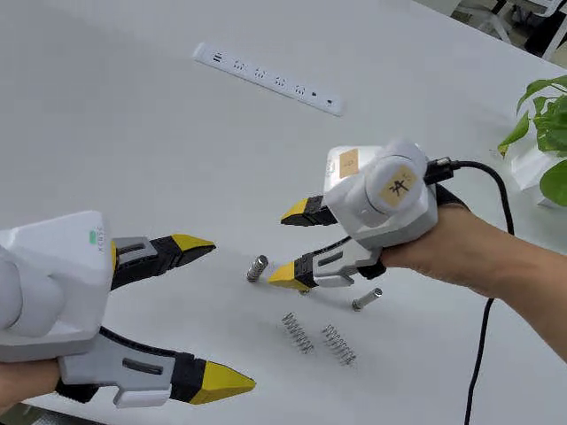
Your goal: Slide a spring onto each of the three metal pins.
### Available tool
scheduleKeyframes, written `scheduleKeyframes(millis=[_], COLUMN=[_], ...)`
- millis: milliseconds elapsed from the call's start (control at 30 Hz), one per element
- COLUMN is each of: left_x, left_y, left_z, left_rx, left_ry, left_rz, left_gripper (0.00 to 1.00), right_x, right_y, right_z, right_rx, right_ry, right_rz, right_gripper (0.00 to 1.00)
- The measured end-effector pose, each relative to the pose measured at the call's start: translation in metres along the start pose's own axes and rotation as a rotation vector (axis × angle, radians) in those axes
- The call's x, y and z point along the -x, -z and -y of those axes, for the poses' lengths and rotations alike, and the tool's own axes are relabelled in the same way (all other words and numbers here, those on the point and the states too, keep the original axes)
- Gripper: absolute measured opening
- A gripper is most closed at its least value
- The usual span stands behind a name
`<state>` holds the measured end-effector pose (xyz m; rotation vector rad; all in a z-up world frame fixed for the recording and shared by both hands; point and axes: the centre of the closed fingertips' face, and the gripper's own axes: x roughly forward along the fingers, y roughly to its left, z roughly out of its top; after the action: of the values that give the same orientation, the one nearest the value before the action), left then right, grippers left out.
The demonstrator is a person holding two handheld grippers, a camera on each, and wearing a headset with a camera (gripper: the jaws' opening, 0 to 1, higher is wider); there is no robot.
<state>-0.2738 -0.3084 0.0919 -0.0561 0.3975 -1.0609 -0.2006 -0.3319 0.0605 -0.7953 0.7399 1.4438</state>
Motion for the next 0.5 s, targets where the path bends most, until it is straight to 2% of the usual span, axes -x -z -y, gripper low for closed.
scheduleKeyframes(millis=[233,500], left_x=[0.001,0.001], left_y=[0.001,0.004], left_z=[0.002,0.006], left_rx=[-0.018,-0.041], left_ry=[0.008,0.025], left_rz=[-0.023,-0.060], left_gripper=[0.84,0.83], right_x=[0.025,0.049], right_y=[0.005,0.020], right_z=[-0.008,-0.017], right_rx=[-0.083,-0.184], right_ry=[0.069,0.149], right_rz=[0.083,0.159], right_gripper=[0.52,0.58])
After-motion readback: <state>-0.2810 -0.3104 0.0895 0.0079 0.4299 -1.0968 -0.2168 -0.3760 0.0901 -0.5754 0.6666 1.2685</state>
